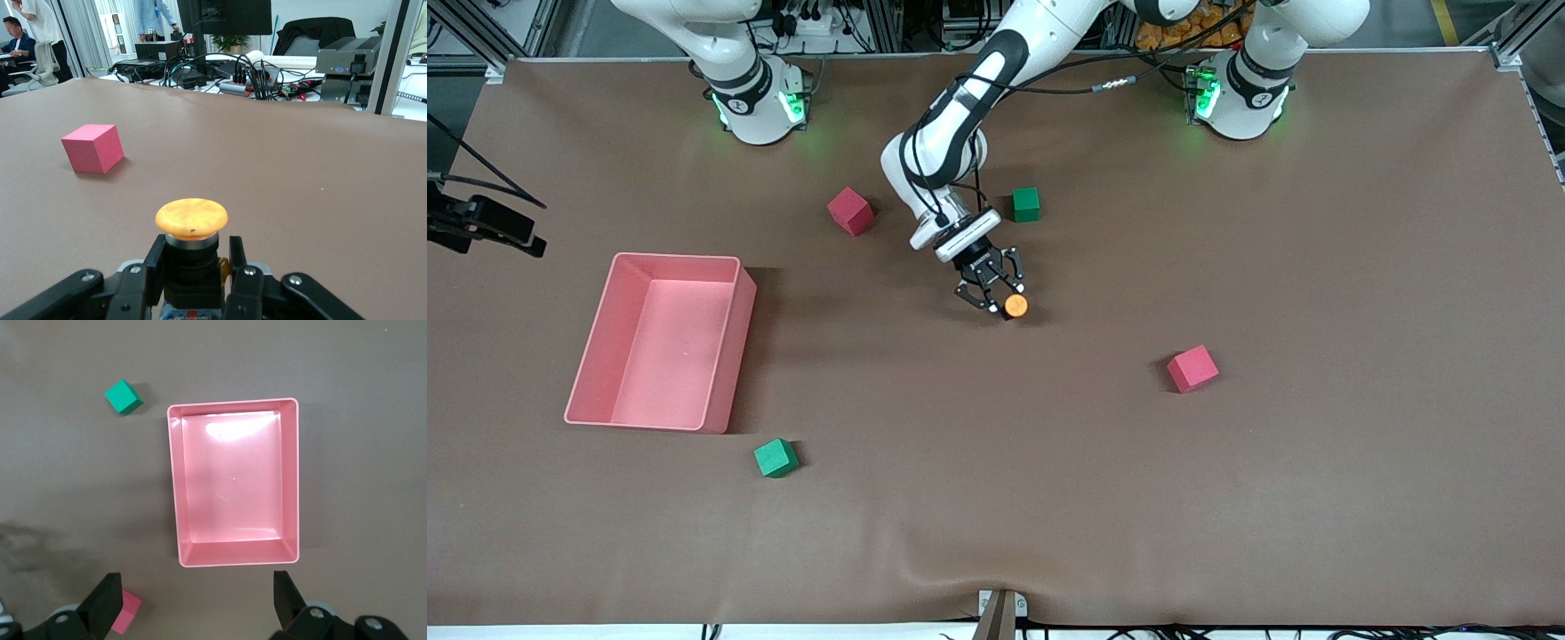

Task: Place and upright button with both arms
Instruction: 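Lower the upright button onto the table with the left gripper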

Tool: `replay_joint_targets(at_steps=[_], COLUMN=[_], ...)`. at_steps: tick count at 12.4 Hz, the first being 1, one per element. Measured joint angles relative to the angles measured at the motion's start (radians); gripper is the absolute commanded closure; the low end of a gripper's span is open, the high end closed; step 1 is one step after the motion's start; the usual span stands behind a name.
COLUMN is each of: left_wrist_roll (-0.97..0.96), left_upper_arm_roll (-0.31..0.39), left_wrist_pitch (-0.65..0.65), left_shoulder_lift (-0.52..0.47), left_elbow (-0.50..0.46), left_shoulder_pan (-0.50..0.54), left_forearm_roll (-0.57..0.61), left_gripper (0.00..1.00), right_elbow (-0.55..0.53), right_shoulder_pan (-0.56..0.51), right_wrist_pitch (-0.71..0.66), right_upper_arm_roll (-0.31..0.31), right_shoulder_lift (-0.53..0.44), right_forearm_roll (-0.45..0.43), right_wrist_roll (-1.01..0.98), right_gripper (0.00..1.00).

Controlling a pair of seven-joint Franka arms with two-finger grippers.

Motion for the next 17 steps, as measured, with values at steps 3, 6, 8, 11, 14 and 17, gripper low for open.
replay_joint_targets(at_steps=[3, 6, 8, 11, 14, 17], left_wrist_roll=[-0.075, -0.089, -0.089, -0.09, -0.092, -0.092], left_upper_arm_roll=[0.0, 0.0, 0.0, 0.0, -0.001, -0.001], left_wrist_pitch=[-0.002, -0.002, -0.002, -0.002, -0.002, -0.002], left_shoulder_lift=[0.029, 0.055, 0.057, 0.068, 0.083, 0.084], left_elbow=[-0.002, -0.001, -0.001, -0.001, -0.001, 0.001], left_shoulder_pan=[0.002, 0.001, -0.002, -0.005, -0.012, -0.013], left_forearm_roll=[0.021, 0.038, 0.041, 0.042, 0.052, 0.054], left_gripper=[1.0, 1.0, 1.0, 1.0, 0.94, 0.32], right_elbow=[0.0, 0.0, 0.001, 0.005, 0.006, 0.006], right_shoulder_pan=[0.003, 0.004, 0.012, 0.016, 0.016, 0.016], right_wrist_pitch=[0.0, -0.023, -0.05, -0.059, -0.063, -0.076], right_upper_arm_roll=[0.004, 0.005, 0.008, 0.012, 0.01, 0.01], right_shoulder_lift=[0.002, 0.003, 0.003, 0.002, 0.002, 0.003], right_forearm_roll=[0.0, 0.0, 0.0, 0.0, 0.0, 0.0], right_wrist_roll=[0.02, 0.02, 0.02, -0.014, -0.03, -0.03], right_gripper=[0.0, 0.0, 0.0, 0.0, 0.0, 0.0])
